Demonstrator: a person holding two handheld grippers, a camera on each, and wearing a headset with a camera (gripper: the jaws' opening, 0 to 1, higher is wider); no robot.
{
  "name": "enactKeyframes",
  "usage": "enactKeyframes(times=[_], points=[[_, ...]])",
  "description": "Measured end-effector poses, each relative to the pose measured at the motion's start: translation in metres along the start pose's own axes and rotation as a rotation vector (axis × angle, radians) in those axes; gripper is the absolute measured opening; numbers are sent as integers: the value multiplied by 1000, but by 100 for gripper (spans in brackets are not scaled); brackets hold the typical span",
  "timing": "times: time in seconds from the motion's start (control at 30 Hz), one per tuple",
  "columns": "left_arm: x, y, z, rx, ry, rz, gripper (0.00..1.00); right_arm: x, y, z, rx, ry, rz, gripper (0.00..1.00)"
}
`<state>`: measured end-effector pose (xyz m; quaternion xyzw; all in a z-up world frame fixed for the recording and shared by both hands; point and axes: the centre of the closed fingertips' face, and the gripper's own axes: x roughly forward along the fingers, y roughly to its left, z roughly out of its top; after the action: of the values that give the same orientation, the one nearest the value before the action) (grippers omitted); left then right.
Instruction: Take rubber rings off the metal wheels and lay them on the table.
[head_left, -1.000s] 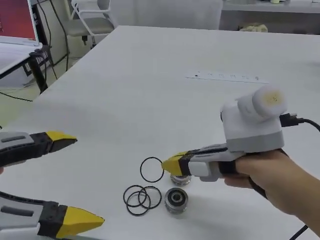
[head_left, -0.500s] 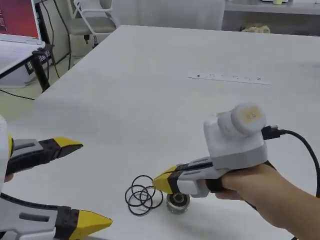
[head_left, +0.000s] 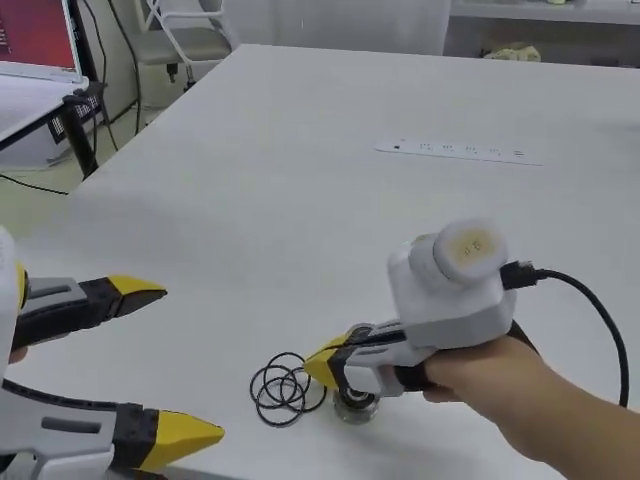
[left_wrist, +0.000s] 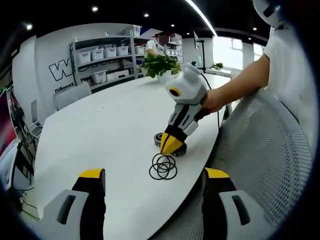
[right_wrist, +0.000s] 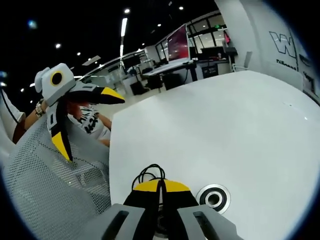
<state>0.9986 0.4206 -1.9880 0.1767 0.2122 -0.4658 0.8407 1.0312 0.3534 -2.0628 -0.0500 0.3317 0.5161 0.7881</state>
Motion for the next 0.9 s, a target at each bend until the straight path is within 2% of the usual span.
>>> enactKeyframes(times=[0.3,0.53,0.77,0.9], points=[[0,1,-1,1,5,5,74,2,-2,-5,-50,28,-12,2],[0,2,-1,-4,-1,10,74,-2,-5,0,-48,10,-25,5],[-1,3,-1,-9,-4,15,74,-14,-10,17,-33,-38,-43,7],[-1,3,-1,-17,-9,14,74,-23,-12,29,16,-63,-47,10]])
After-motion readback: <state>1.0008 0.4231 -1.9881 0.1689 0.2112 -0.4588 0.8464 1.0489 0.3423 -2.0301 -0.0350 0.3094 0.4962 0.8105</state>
